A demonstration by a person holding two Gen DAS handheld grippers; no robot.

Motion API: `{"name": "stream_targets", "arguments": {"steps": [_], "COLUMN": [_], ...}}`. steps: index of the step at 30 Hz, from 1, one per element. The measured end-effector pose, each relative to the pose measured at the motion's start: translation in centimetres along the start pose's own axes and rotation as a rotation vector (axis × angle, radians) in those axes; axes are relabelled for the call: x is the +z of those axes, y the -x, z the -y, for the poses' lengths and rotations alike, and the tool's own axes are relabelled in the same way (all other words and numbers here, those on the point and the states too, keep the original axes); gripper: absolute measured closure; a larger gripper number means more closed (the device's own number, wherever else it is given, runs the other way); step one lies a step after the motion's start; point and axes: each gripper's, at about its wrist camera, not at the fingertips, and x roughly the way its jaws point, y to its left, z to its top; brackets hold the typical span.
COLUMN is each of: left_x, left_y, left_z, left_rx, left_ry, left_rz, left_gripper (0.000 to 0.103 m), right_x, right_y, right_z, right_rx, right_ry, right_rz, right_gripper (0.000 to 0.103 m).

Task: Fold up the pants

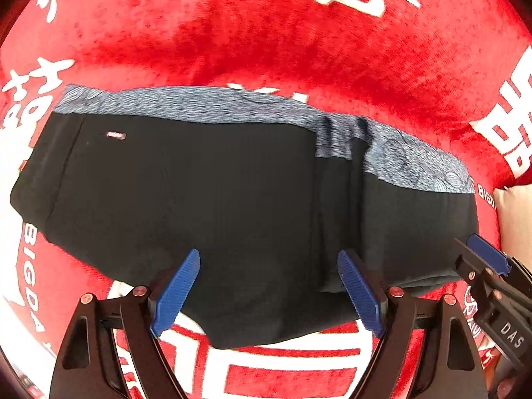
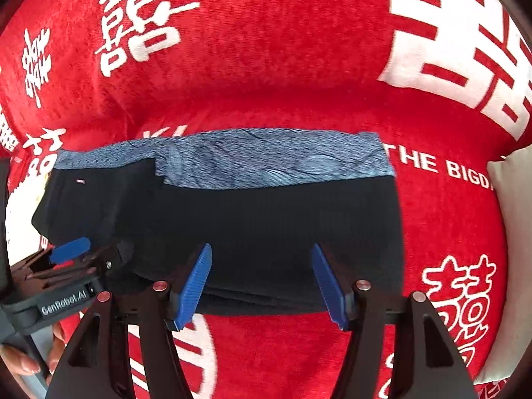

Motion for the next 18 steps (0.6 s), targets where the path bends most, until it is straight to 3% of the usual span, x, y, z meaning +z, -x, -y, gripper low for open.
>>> {"name": "stream_targets", "arguments": {"steps": [8,13,18], "left_x": [-0.1,-1.4,-3.3], "left_y": [-0.1,-0.7,-1.3], "left_z": [-3.4,-5.5,-7.7], "left_rx": [-0.006,-0.017,-0.044], "left_ry": [0.064,0.109,0.179], "left_rz": [0.014,-0.009,-0.047], "left_gripper": [0.017,0.017,0.017], "right_x": [0.6,-0.9,-1.5], "right_y": [-1.5,-4.8,-5.0], "right_z": [-3.3,-4.1,-4.8], "right_rx": [0.013,0.008,-0.037], "right_ry": [0.034,0.009,0.042], "right_rz": [-0.02,-0.12,-0.091], "right_gripper": [0.036,0.034,0.033]}}
